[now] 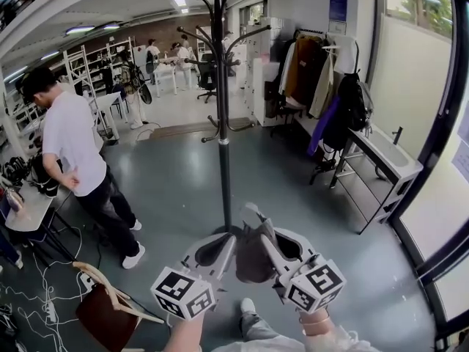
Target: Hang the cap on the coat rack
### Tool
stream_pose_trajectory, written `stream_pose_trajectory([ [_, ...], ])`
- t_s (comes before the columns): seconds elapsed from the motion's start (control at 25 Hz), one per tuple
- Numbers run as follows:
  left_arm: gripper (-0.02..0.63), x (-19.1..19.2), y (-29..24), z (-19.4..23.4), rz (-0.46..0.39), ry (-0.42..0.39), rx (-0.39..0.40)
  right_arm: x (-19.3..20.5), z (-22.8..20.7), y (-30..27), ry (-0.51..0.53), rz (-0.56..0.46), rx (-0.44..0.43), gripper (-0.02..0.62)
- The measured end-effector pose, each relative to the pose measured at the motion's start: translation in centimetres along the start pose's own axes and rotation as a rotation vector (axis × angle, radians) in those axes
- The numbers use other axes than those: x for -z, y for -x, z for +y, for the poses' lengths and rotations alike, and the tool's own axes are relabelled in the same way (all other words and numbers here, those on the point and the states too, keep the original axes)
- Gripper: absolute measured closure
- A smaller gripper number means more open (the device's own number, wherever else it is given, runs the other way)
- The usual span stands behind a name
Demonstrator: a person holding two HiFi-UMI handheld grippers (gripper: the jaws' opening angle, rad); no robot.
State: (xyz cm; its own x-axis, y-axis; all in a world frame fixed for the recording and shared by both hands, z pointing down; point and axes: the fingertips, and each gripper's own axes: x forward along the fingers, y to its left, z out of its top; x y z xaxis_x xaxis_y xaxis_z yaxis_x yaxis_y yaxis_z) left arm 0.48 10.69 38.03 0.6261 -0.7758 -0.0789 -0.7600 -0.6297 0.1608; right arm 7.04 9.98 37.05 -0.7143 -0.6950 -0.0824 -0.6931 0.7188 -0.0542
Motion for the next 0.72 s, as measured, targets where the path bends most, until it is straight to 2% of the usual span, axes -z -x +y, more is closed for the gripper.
stream_pose_trajectory([
  [0.72, 0.591, -4.0, -15.5, 14.0, -0.033, -0.044, -0.066, -2.7, -13.8, -16.7, 0.021, -0.038, -0.087, 0.551],
])
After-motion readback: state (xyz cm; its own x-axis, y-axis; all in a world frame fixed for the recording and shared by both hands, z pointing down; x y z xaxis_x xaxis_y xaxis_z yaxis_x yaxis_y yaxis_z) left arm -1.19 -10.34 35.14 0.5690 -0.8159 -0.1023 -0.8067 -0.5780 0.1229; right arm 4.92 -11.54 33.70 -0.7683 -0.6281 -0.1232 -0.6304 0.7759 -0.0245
